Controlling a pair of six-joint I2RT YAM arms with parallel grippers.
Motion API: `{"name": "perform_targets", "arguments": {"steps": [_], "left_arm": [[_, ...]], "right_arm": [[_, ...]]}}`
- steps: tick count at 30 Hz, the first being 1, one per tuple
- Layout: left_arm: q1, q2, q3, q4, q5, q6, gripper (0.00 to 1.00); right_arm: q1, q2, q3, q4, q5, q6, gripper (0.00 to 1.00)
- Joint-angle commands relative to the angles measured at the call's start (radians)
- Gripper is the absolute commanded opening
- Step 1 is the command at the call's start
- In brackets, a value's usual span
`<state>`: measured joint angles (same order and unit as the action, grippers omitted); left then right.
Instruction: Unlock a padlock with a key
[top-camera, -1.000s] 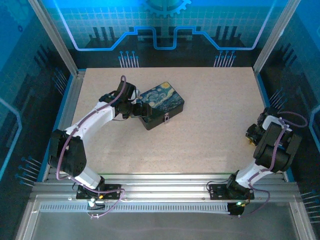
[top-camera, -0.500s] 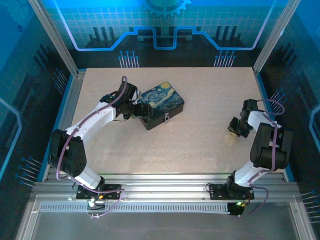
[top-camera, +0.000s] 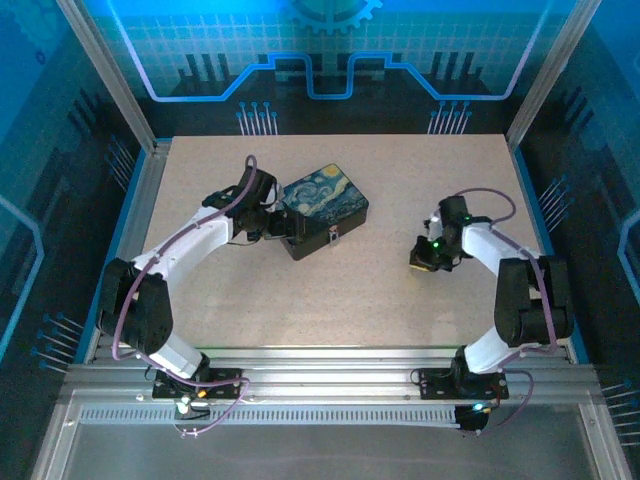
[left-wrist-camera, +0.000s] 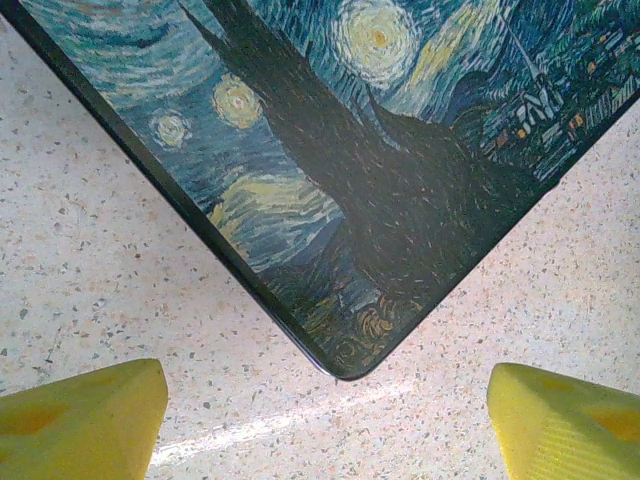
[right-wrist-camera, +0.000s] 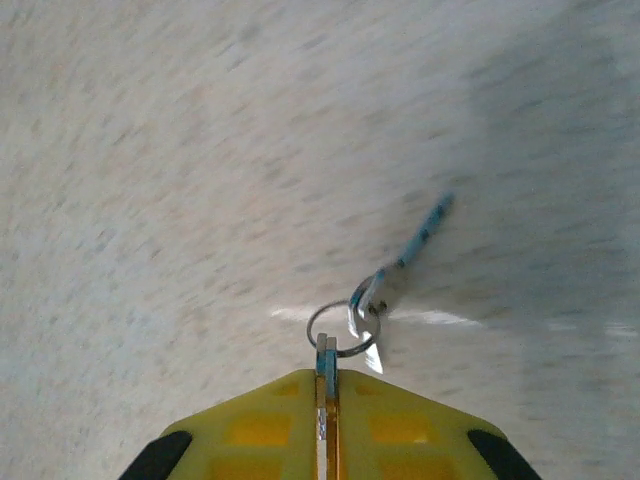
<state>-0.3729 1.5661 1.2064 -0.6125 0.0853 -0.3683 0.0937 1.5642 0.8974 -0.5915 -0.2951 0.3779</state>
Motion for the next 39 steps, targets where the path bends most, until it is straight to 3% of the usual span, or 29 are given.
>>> {"name": "perform_targets", "arguments": {"steps": [1,8,13,16,21,29,33,39], "left_arm": [[-0.014,-0.033,-0.023,0.002,-0.019,-0.033,0.85],[-0.016,-0.044,-0.024,-0.008,-0.033,-0.038,0.85],[-0.019,-0.039,-0.005,-0.018,-0.035,-0.040,0.85],[-0.030,-0.032,0.013,-0.023,-0.027,-0.040,0.81],[-0.083,-0.013,0.023,-0.017,-0.049,-0.078,0.80],[-0.231,0.024,0.033,-0.007,-0.269,-0.262,0.79],[-0.324,0.065,0.033,0.013,-0.374,-0.396,0.79],[-0.458,0.274,0.181,-0.031,-0.599,-0.536,0.79]], "right_arm": [[0.094,-0.037,-0.012,-0.004,-0.074,0.024,0.12],[0.207,-0.047,-0.067,-0.018,-0.061,0.042,0.14],[0.210,-0.022,-0.079,-0.025,-0.033,0.023,0.21],[0.207,-0.031,-0.077,-0.037,-0.009,0.012,0.30],[0.211,-0.069,-0.035,-0.018,-0.045,0.009,0.40],[0.242,-0.076,0.054,0.082,-0.116,0.007,0.55],[0.242,-0.062,0.075,0.081,-0.085,0.022,0.55],[0.194,-0.068,0.061,0.044,-0.022,0.103,0.51]]}}
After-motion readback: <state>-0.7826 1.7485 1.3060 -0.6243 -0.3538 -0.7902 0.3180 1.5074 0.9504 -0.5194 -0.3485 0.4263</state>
